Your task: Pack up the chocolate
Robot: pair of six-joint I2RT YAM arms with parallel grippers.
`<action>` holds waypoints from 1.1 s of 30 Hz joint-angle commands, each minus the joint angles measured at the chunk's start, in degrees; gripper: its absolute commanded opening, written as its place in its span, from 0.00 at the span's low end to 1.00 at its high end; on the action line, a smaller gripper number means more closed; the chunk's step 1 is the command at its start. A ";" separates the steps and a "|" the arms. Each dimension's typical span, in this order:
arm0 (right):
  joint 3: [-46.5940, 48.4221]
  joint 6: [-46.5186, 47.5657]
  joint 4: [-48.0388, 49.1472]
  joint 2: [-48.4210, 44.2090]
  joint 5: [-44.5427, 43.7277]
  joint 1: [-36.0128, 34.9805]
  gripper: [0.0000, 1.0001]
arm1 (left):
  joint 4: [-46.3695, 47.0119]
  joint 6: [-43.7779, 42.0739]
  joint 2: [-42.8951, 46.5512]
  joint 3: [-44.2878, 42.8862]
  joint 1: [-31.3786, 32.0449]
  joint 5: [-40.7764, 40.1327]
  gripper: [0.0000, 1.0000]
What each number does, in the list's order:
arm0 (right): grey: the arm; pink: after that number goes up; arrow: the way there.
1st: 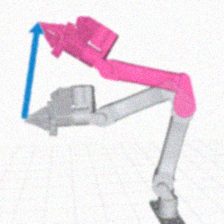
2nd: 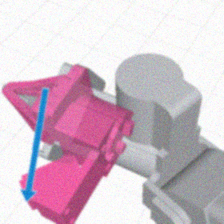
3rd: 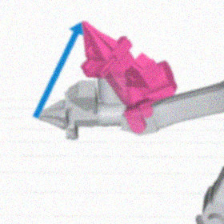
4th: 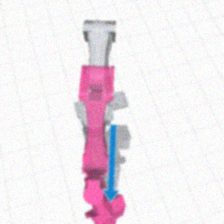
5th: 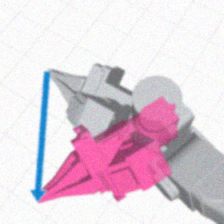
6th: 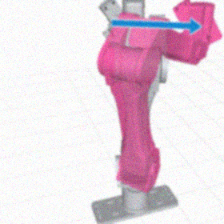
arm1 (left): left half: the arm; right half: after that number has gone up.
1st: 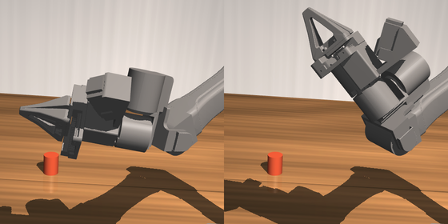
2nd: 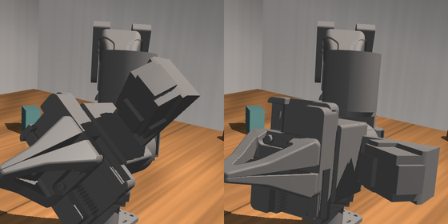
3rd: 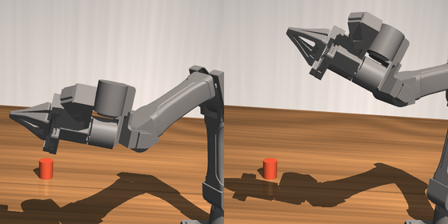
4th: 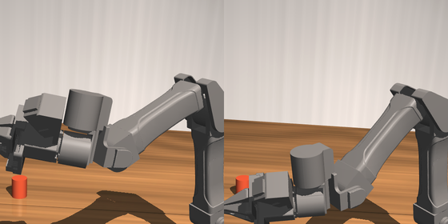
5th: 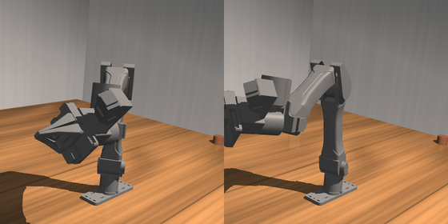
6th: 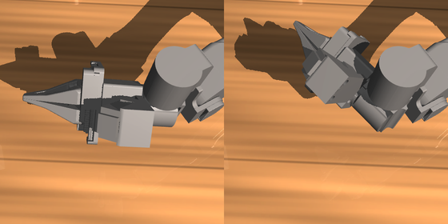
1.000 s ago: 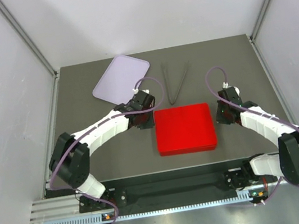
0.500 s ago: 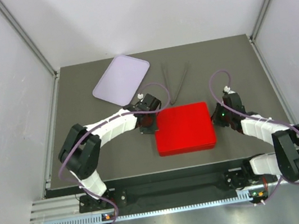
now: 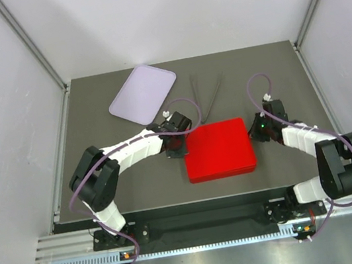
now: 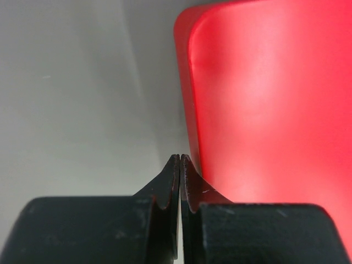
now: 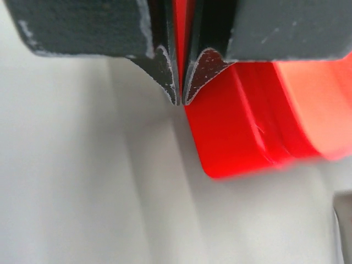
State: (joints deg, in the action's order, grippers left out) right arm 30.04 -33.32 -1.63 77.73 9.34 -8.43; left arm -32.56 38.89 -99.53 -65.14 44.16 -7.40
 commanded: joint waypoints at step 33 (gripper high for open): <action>5.62 7.38 -19.53 -20.34 18.25 15.54 0.05 | 6.63 1.62 -1.20 -4.11 2.07 4.15 0.00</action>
State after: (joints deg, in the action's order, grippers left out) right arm 28.77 -30.22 -14.52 59.51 32.03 6.42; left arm -28.23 40.23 -101.03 -66.43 46.06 -3.66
